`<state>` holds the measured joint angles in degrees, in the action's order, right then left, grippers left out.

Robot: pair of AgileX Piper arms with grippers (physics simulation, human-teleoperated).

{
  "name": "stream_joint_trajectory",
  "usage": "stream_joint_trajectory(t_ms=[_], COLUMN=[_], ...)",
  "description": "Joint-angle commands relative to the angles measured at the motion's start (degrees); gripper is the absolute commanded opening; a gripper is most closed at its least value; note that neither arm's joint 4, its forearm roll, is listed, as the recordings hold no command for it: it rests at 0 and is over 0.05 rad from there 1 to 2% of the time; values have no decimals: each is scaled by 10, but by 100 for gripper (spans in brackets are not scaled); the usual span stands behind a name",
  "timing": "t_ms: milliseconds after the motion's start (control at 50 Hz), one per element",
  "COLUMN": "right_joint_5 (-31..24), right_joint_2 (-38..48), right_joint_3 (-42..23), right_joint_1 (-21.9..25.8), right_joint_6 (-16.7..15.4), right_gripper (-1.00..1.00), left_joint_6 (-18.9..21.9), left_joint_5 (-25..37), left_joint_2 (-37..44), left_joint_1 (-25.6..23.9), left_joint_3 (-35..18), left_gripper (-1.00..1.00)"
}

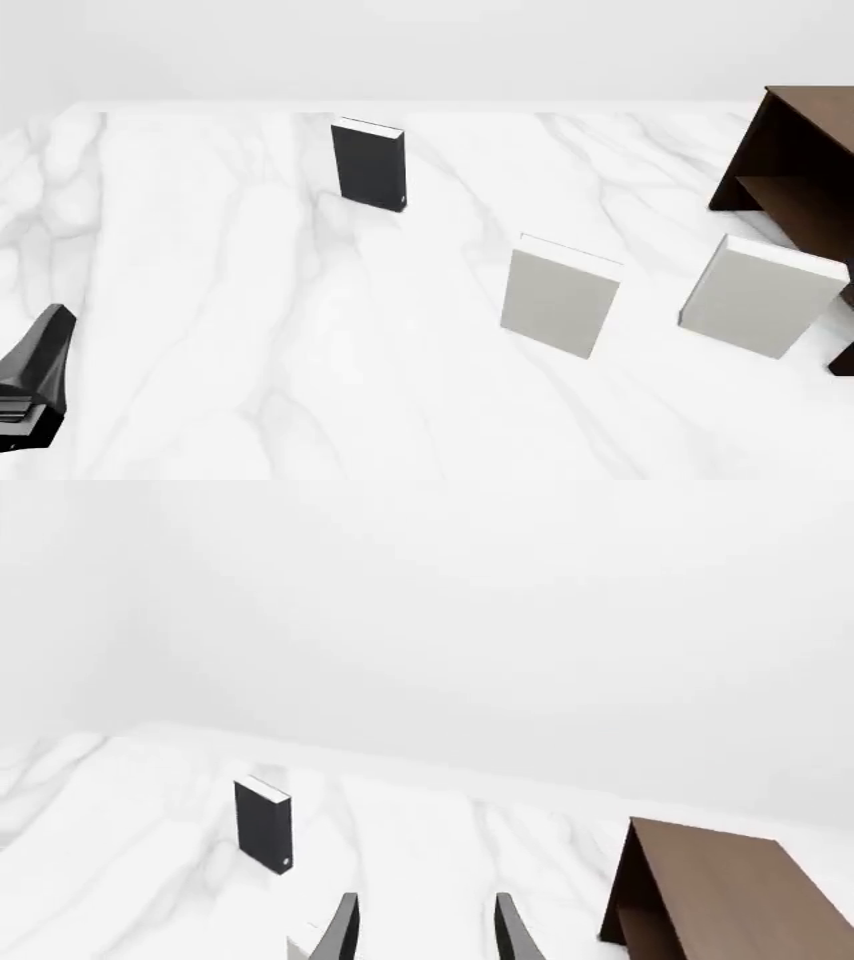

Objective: Pick up the book on the left and place it on top of the shelf.

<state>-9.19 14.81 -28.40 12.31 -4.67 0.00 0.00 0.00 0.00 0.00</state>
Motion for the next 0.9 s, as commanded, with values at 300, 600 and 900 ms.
stream_joint_trajectory(t_ms=[300,600,900], right_joint_5=[7,18,81], right_joint_2=[138,218,315], right_joint_3=[-106,-145,-152], right_joint_1=[60,89,98], right_joint_6=[-74,-87,-99], right_gripper=[100,100,100], left_joint_6=[0,0,0], left_joint_5=[0,0,0], left_joint_2=[0,0,0], left_joint_1=[0,0,0], left_joint_3=[0,0,0], left_gripper=[100,100,100])
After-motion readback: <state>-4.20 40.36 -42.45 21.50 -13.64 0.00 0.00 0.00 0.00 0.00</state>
